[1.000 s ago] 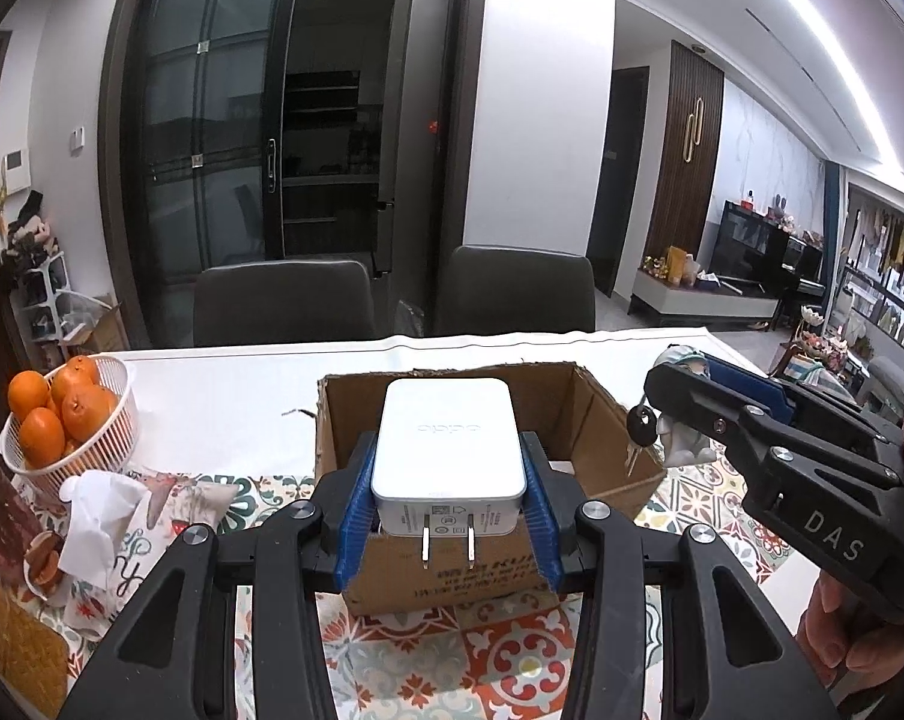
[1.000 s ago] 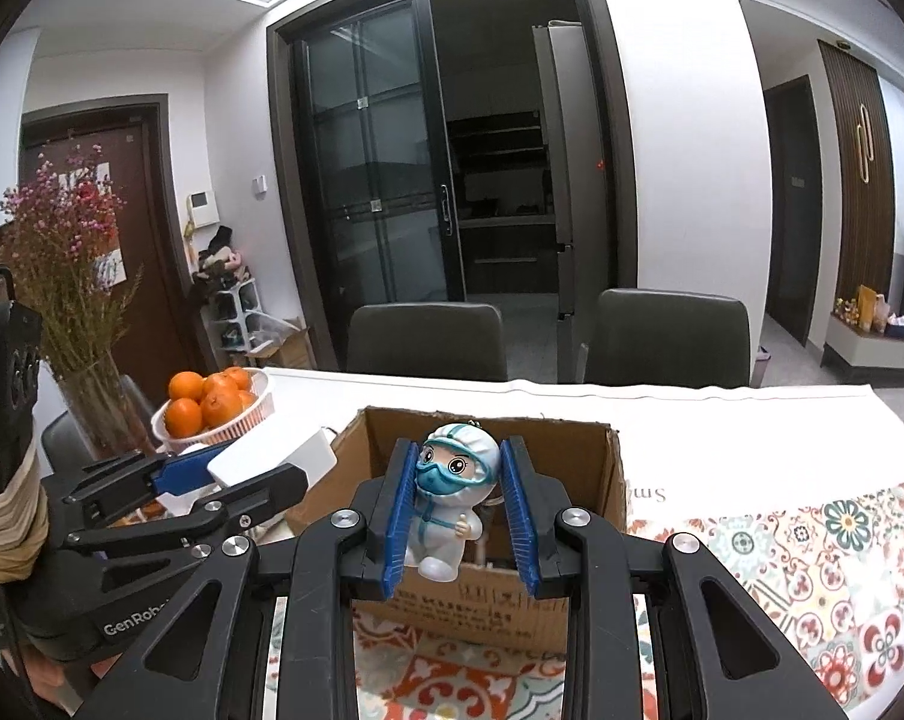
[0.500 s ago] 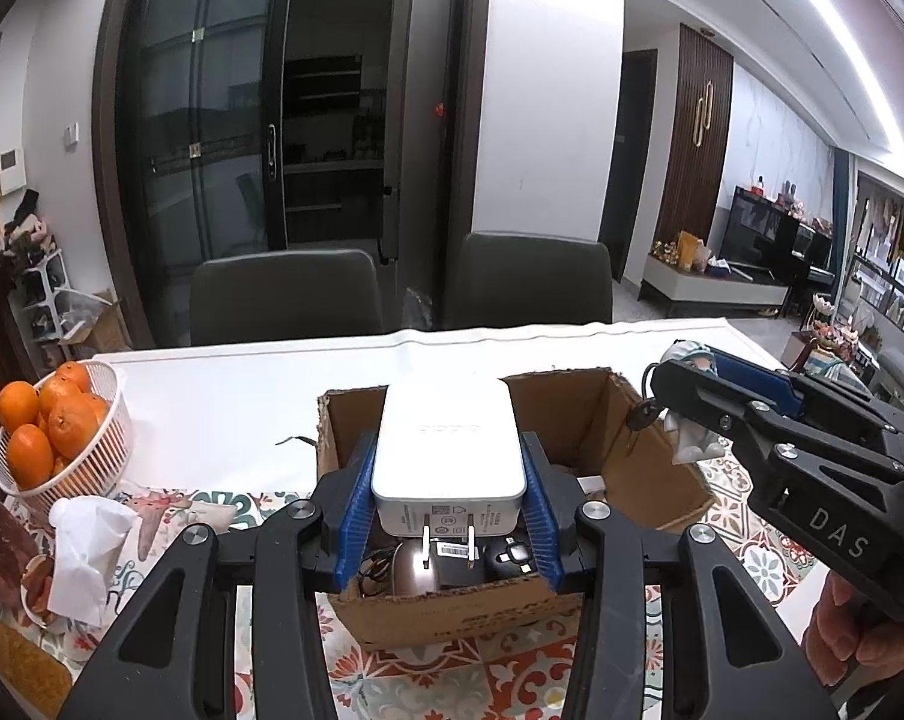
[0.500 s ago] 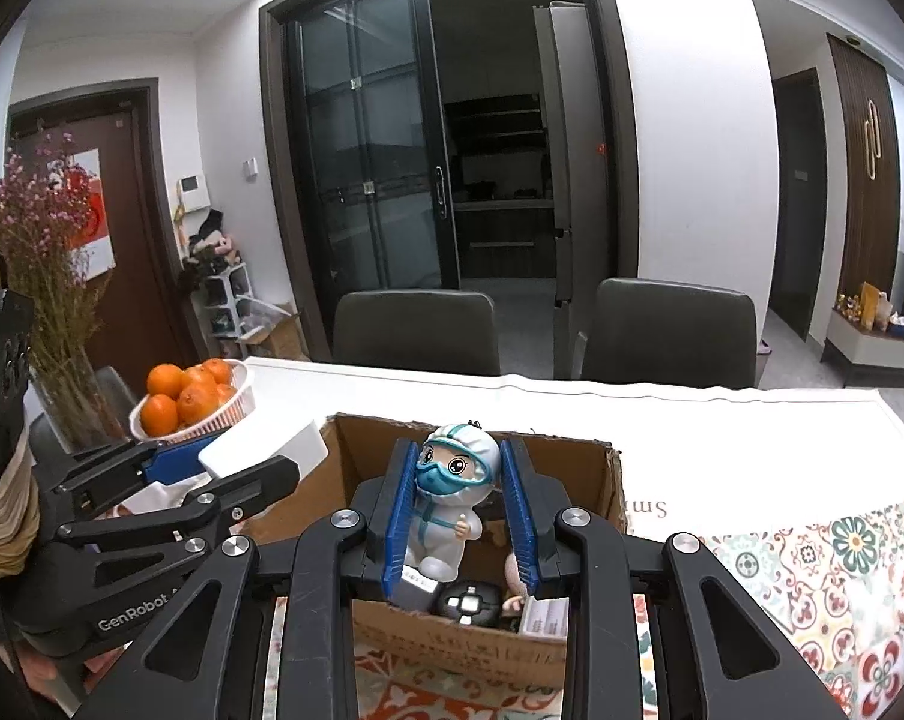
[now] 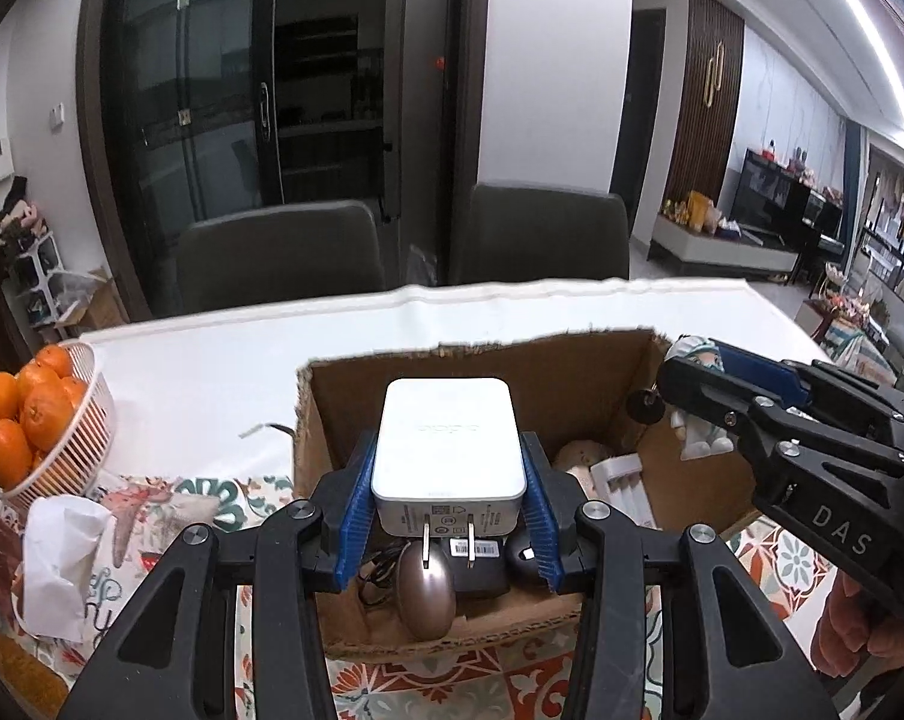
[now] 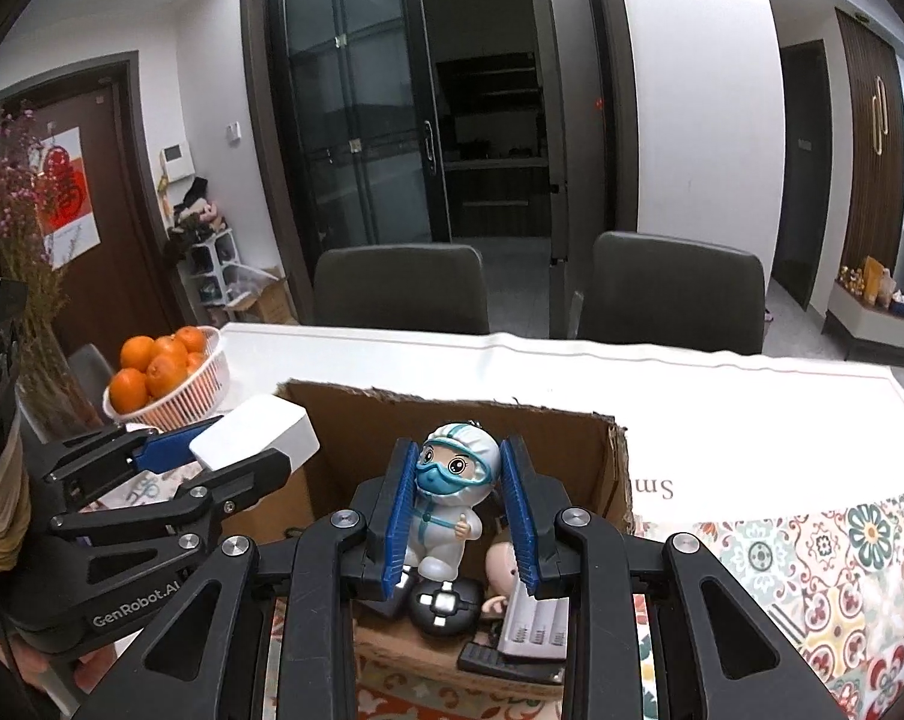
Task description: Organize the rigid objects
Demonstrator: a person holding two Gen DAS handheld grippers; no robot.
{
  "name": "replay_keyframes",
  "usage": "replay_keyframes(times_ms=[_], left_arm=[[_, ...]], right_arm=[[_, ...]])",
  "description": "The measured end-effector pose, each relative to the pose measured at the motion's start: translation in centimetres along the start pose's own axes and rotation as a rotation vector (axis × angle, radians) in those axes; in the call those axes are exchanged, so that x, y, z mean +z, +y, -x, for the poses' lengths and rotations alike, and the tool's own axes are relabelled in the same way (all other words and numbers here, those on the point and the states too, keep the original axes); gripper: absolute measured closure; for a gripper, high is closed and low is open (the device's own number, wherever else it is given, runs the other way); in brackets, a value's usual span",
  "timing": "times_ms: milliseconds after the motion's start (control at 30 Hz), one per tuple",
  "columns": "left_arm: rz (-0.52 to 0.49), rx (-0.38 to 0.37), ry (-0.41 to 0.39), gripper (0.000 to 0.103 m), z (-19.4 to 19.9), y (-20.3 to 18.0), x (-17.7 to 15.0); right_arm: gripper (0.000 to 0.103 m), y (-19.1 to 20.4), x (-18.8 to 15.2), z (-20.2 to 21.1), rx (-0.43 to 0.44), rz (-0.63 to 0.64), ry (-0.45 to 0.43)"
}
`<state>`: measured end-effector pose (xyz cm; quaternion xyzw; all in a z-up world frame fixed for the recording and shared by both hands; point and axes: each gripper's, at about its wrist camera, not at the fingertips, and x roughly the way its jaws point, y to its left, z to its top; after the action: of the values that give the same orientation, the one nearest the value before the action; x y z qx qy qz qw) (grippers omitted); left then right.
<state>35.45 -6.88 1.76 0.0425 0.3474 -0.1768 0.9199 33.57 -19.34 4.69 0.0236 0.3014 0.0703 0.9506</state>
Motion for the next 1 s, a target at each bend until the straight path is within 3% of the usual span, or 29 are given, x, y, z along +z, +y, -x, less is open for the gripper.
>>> replay_keyframes(times_ms=[267,467,700,1000], left_arm=[[-0.010,0.002,0.072,0.059,-2.7,-0.3,-0.7],[-0.015,0.042,0.048,0.058,-2.6,-0.6,-0.3],[0.009,0.082,0.003,0.058,-0.1,-0.3,-1.0],[0.026,0.087,-0.062,0.057,5.5,-0.7,-2.6]], right_arm=[[0.073,-1.0,-1.1,-2.3,-0.007,-0.011,0.071],[0.073,-1.5,-1.8,-3.3,-0.008,-0.033,0.116],[0.071,-1.0,-2.0,-1.7,-0.051,-0.030,0.096],[0.071,1.0,-2.7,3.8,-0.086,-0.024,0.012]])
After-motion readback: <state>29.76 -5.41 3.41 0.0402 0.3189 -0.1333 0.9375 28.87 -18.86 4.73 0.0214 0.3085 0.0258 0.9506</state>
